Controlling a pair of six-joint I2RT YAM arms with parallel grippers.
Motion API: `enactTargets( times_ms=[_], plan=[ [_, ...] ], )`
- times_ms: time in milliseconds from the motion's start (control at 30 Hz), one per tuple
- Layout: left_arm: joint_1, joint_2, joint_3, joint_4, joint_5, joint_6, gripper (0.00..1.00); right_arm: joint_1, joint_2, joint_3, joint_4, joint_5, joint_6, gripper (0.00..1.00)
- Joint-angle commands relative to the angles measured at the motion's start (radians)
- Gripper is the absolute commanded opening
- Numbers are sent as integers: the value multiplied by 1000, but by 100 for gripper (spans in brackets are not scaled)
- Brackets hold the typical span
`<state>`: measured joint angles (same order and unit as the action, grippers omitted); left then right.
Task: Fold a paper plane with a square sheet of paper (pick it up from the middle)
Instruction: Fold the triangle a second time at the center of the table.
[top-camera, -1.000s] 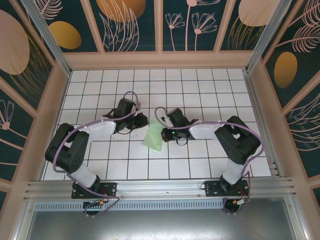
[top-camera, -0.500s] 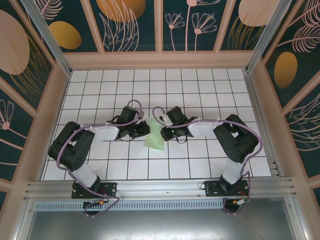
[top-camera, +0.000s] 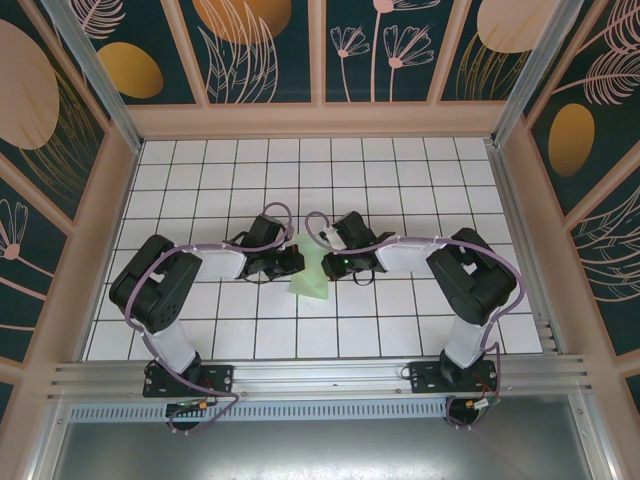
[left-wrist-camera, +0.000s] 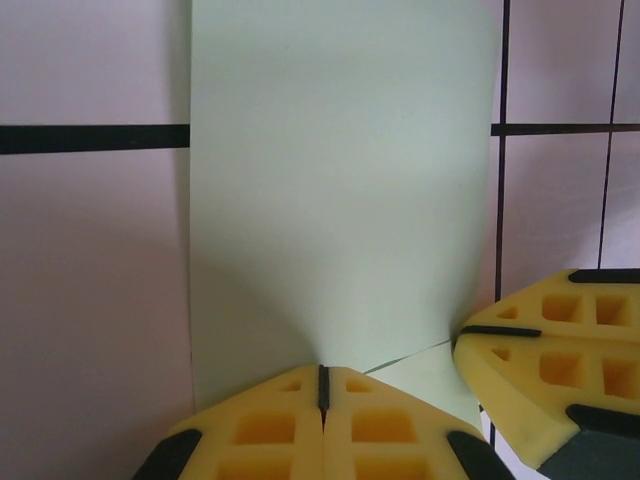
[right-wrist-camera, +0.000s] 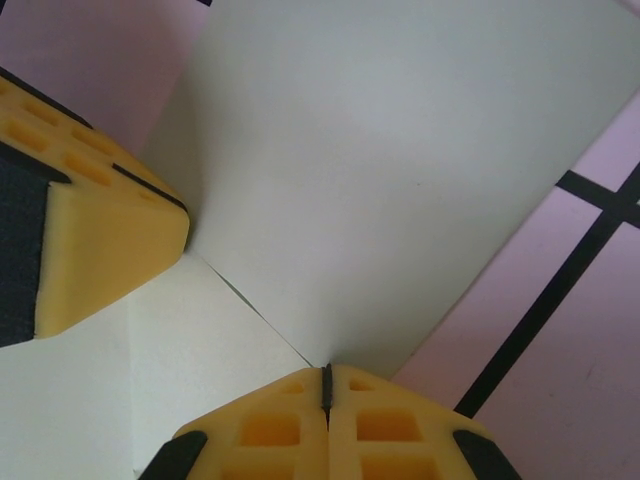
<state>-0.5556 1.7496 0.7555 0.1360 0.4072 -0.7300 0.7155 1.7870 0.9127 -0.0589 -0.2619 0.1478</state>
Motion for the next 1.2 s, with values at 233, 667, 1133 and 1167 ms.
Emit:
enactTargets(
  times_ms=[233,667,1133,1167],
  plan=[
    [-4,34,-94,-21,-87,9,0,3,-143,52,-151,35,233,17],
    [-4,40,-107,-22,-106,6,0,146,-117,39,-73,56,501,0],
    [-4,47,-113,-24,-118,3,0,173,27,108,-95,90,549,0],
    [-4,47,-113,-25,-118,2,0,174,31,110,-97,89,546,0]
  ],
)
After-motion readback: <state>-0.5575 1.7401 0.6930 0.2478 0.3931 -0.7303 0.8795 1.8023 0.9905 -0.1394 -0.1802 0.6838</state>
